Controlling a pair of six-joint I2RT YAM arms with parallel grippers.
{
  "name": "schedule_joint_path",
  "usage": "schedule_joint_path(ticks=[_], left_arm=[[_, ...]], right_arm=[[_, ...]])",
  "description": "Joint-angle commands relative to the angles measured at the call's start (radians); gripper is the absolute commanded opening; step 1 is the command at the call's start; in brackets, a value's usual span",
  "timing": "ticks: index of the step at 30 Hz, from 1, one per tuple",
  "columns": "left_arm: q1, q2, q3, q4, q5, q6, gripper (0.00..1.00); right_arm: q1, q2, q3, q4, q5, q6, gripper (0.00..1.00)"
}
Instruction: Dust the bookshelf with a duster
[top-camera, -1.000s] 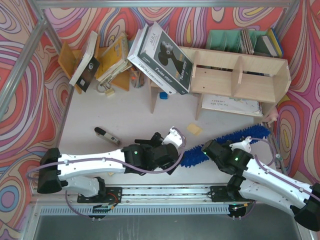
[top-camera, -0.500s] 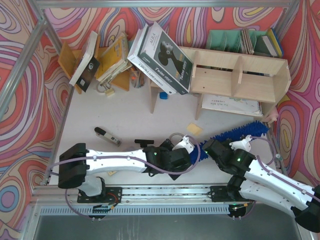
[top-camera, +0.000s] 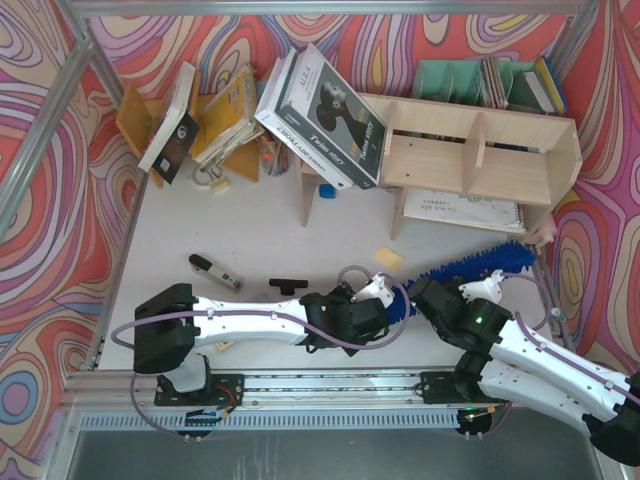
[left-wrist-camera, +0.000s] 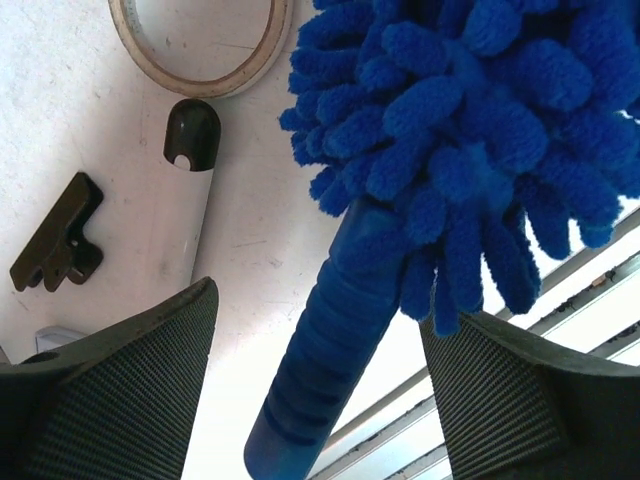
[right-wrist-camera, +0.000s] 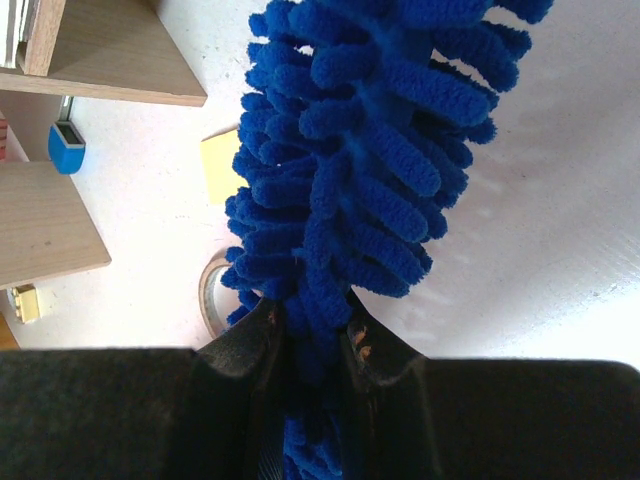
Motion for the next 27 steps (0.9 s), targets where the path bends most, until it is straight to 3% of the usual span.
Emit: schedule_joint_path(ticks=[1,10,21,25,27], left_arm=[[-0.002,0.039,0.019,0.012,-0.014,0.010,0.69],[-0.002,0.056,0.006,0.028,-0.013,0.009,0.49],[-0.006,0.022,0.003,0.022,-0.018,0.006,0.14],[-0.028,0.002,0.021,-0.001,-0.030,0.010,0.01],[-0.045,-0.003,0.039,-0.025,-0.041,0.016,0.00]], right_arm=[[-0.006,-0.015,0.018,0.016,0.032,-0.004,0.06],[-0.006,-0.026,0.017,0.015,0.032,-0.004,0.06],[-0.005,-0.022,0.026,-0.001,0.034,0.001,0.06],[-0.006,-0.024,0.045,-0.045,0.044,0.016,0.10],[-0.006,-0.029,0.055,-0.064,0.050,0.018,0.14]])
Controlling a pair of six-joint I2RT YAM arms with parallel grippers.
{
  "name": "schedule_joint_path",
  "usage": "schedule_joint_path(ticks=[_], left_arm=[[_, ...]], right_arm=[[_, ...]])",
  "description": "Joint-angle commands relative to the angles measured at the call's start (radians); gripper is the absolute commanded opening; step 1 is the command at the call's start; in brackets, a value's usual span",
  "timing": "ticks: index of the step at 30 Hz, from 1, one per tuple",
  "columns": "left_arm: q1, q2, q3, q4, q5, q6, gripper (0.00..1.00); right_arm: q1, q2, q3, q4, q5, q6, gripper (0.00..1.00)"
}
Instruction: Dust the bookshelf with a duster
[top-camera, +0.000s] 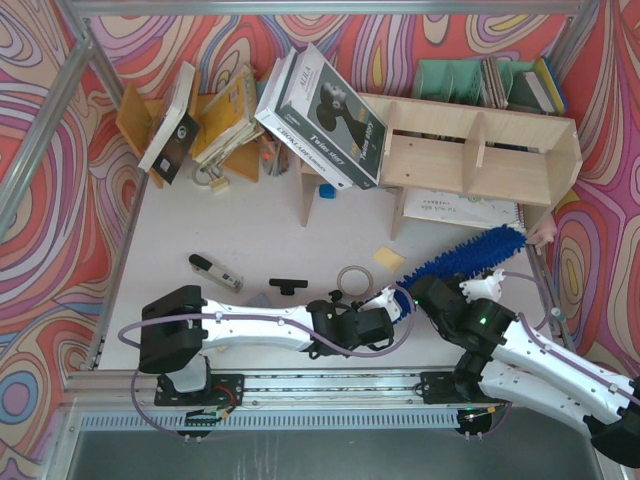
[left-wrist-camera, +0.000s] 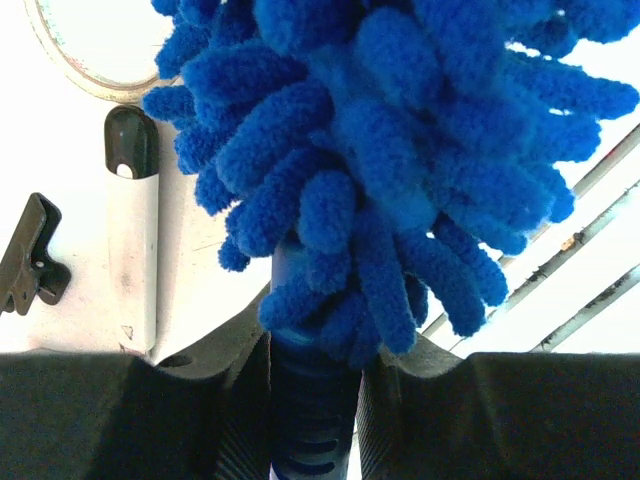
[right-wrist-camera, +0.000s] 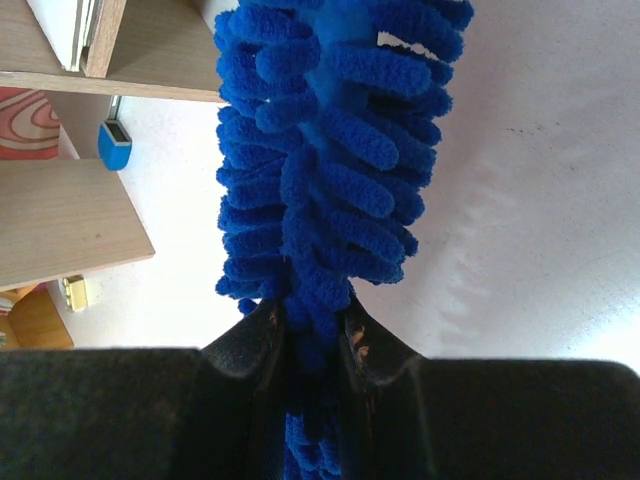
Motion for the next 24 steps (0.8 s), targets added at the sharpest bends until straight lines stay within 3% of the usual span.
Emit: schedule_joint_path(ticks=[1,9,12,16,24], left_arm=[[-0.021,-0.047,0.043,-0.052,-0.100,-0.037,0.00],[-0.095,-0.106,0.066,-0.113,-0.121,-0.045,0.00],[-0.119,-0.130,0.067,-0.140,-0.130,-0.065,0.00],[-0.168,-0.161,0.076,-0.180,-0.177,-0.098,0.00],[-0.241,-0.246,0.104,-0.244,-0.239,-0.171,0.00]], right_arm=[[-0.005,-0.014,0.049,-0.119,0.048,0.015,0.17],[-0.004,-0.067,0.111,-0.210,0.071,-0.008,0.55],[-0.006,-0.103,0.149,-0.225,0.095,-0.071,0.64],[-0.005,-0.155,0.200,-0.230,0.134,-0.191,0.70],[-0.005,-0.204,0.304,-0.168,0.207,-0.444,0.71]])
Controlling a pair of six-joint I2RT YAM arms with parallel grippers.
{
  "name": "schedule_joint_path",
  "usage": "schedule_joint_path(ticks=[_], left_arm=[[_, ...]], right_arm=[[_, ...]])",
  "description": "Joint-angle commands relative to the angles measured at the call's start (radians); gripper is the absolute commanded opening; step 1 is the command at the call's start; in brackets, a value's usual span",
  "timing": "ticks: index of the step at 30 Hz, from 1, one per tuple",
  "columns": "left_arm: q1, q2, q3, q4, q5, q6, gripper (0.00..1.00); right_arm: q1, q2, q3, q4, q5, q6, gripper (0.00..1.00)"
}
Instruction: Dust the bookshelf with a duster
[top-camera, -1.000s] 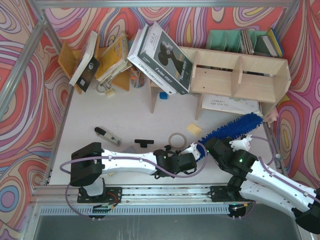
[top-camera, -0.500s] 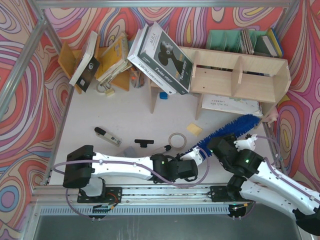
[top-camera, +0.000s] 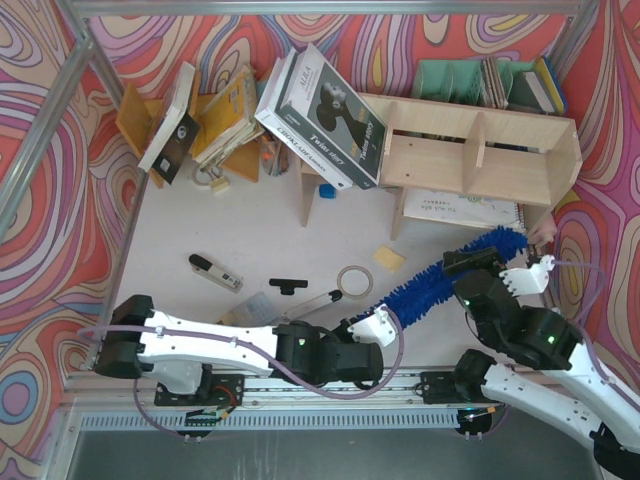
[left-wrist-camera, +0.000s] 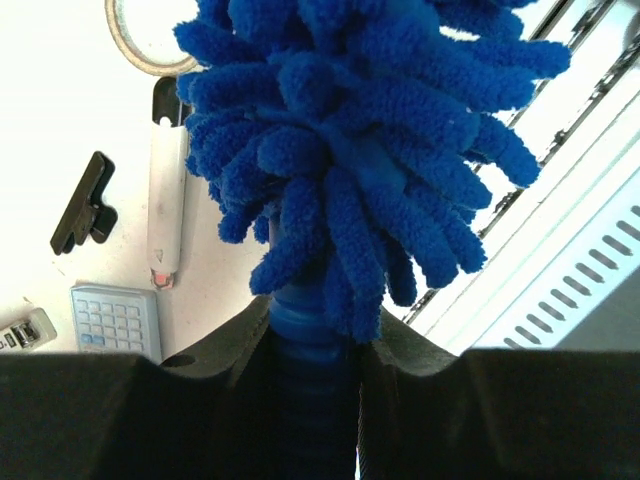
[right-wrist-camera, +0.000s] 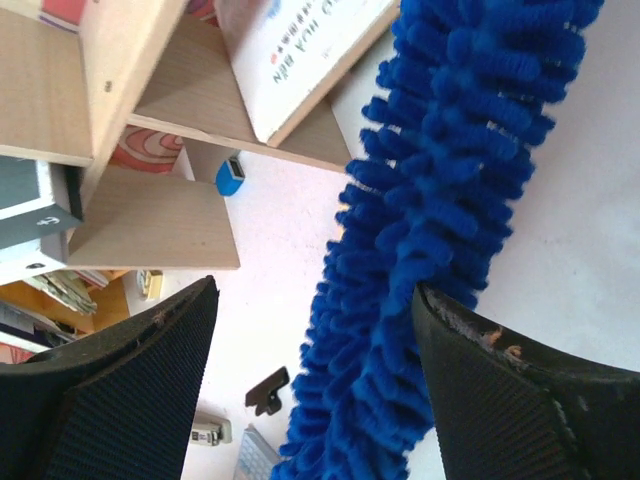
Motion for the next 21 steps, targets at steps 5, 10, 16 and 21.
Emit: schedule_joint_path(ticks=[5,10,16,21], left_arm=[[-0.039,-0.118,0.023,-0.028,-0.114,-0.095,0.00],[-0.040,-0.132,0.017,-0.027,-0.173,-0.108,0.00],[-0.047,-0.111,0.053,-0.002,-0.140,-0.069,0.00],[-0.058,-0.120,0.074,0.019,-0.118,-0.037,0.00]], right_arm=[[-0.004,0.007,0.085,0.195,0.002,-0.411,0.72],[-0.005,0.069,0.072,0.171,-0.085,-0.347,0.73],[-0.005,0.095,0.015,0.289,-0.162,-0.377,0.72],[-0.005,0.111,0.008,0.313,-0.154,-0.359,0.65]])
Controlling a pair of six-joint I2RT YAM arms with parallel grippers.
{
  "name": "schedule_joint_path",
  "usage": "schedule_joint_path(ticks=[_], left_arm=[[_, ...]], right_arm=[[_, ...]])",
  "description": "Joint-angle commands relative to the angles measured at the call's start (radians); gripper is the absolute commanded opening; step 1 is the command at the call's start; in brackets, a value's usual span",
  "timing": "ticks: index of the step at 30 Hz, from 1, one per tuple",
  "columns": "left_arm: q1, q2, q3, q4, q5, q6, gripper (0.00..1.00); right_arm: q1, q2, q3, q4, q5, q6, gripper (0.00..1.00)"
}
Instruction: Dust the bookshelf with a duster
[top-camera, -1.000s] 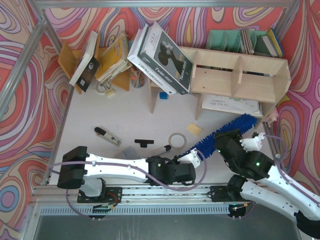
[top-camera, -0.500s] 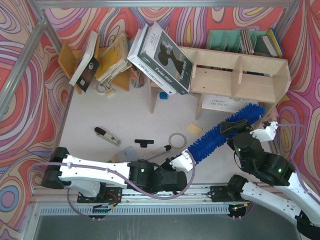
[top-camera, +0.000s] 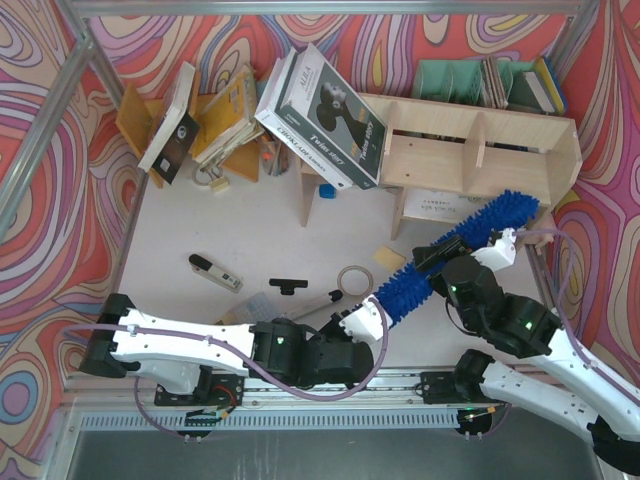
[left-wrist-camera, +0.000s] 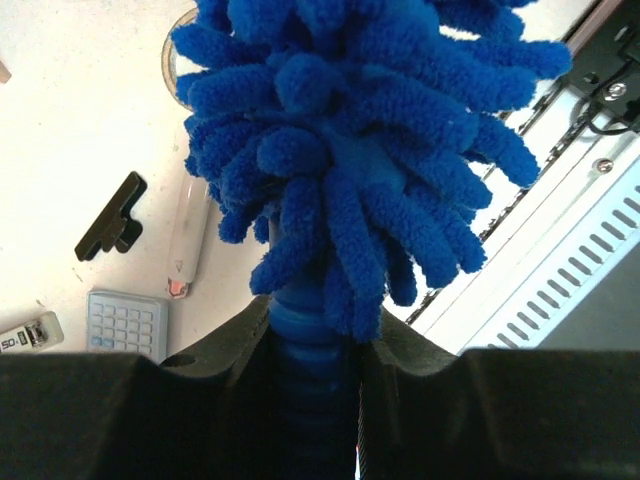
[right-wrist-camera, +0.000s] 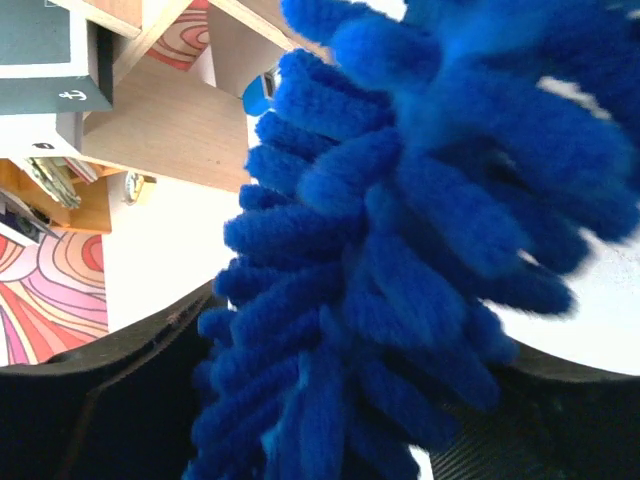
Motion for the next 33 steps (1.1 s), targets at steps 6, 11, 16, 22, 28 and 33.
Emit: schedule_joint_path(ticks=[6,11,16,22,28,33], left_arm=[[-0.014,-0.077,0.007,0.120,0.022,0.048,0.00],[-0.014,-0.130,-0.041,0.171,0.037,0.055,0.07],[-0.014,-0.169,-0.090,0.208,0.053,0.052,0.15],[-0.010,-0.192,-0.145,0.229,0.060,0.032,0.24],[0.014,-0.209,-0.199,0.243,0.085,0.004,0.37],[0.038,-0.223,-0.239,0.265,0.113,-0.008,0.44]], right_arm=[[-0.004,0.028,0.001,-0.123,0.071,0.206,0.37],[-0.005,0.007,-0.006,-0.164,0.087,0.263,0.23],[-0.005,-0.024,-0.017,-0.185,0.073,0.356,0.12],[-0.005,-0.078,-0.056,-0.145,0.040,0.444,0.01],[-0.005,-0.093,-0.055,-0.126,0.015,0.488,0.00],[-0.005,-0.098,-0.057,-0.133,0.010,0.524,0.00]])
